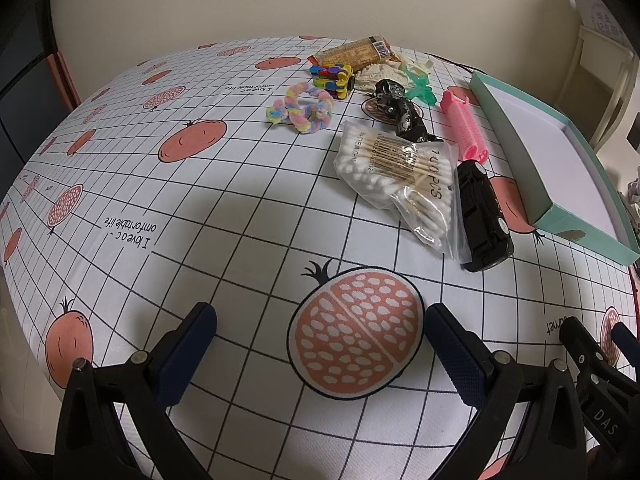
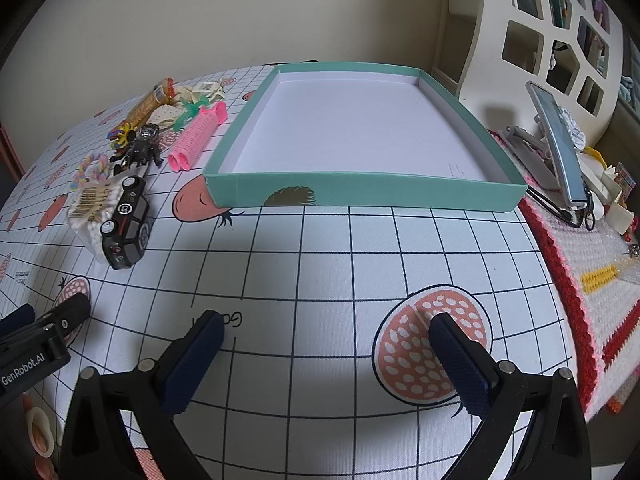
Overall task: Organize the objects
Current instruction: 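Move the right tool toward the black toy car while the left tool approaches the cotton swab bag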
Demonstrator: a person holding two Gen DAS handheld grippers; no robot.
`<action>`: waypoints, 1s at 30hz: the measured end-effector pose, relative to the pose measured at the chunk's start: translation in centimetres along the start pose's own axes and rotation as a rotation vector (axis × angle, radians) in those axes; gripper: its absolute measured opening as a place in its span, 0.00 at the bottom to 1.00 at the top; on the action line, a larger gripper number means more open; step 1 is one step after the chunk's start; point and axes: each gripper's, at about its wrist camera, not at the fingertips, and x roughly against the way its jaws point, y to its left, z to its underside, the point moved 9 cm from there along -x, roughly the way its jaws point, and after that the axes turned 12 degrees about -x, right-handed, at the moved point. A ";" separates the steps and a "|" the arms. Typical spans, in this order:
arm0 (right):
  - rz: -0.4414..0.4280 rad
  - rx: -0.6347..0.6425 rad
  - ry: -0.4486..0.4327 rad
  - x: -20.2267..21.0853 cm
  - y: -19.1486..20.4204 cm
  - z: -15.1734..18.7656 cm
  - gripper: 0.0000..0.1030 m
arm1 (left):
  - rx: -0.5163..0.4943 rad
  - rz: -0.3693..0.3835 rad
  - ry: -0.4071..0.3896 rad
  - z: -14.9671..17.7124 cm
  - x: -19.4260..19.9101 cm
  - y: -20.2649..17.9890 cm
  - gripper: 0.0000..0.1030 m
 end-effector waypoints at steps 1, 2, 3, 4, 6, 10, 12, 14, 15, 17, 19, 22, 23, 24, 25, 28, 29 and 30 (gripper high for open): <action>0.000 0.000 -0.001 0.0 0.0 0.0 1.00 | 0.000 0.000 0.000 0.0 0.0 0.0 1.00; 0.000 0.000 -0.001 0.0 0.0 0.0 1.00 | 0.000 0.000 -0.001 0.0 0.0 0.0 1.00; 0.000 0.000 -0.001 0.0 0.0 0.0 1.00 | 0.000 0.000 -0.001 0.0 0.0 0.0 1.00; 0.000 0.000 0.000 0.0 0.0 0.0 1.00 | 0.000 0.000 0.000 0.0 0.0 0.0 1.00; 0.000 0.000 -0.001 0.0 0.0 0.0 1.00 | 0.000 0.000 0.000 0.0 0.0 0.0 1.00; -0.023 0.003 0.007 0.1 0.3 0.0 1.00 | -0.001 0.003 0.002 0.0 0.0 0.0 1.00; -0.080 -0.016 -0.020 0.8 0.7 -0.7 1.00 | 0.004 0.003 0.008 0.0 0.1 0.0 1.00; -0.094 -0.020 -0.056 1.5 0.9 -1.4 1.00 | 0.027 0.013 0.003 -0.2 0.3 0.3 1.00; -0.106 -0.017 -0.073 2.0 1.2 -1.8 1.00 | 0.039 0.018 -0.005 -0.4 0.6 0.5 1.00; -0.112 -0.006 -0.078 2.3 1.6 -2.2 1.00 | 0.047 0.014 -0.008 -0.7 0.9 0.8 1.00; -0.118 0.013 -0.080 2.5 2.3 -2.6 1.00 | 0.057 0.018 -0.006 -1.3 1.3 1.1 1.00; -0.129 0.050 -0.075 2.9 3.7 -3.6 1.00 | 0.059 0.026 0.032 -2.2 1.7 1.7 1.00; -0.143 0.056 -0.070 3.3 4.2 -4.0 1.00 | 0.061 0.027 0.039 -2.6 1.8 1.8 1.00; -0.158 0.062 -0.064 3.6 4.9 -4.5 1.00 | 0.063 0.029 0.046 -3.1 1.9 2.0 1.00; -0.166 0.067 -0.059 4.0 5.5 -4.9 1.00 | 0.062 0.033 0.055 -3.6 2.0 2.2 1.00; -0.193 0.091 -0.051 5.1 6.9 -6.5 1.00 | 0.049 0.058 0.080 -5.4 2.6 2.3 1.00; -0.197 0.101 -0.047 5.4 7.4 -7.0 1.00 | 0.051 0.069 0.092 -6.0 2.7 2.4 1.00; -0.198 0.115 -0.044 5.6 7.9 -7.6 1.00 | 0.048 0.072 0.101 -6.7 2.9 2.6 1.00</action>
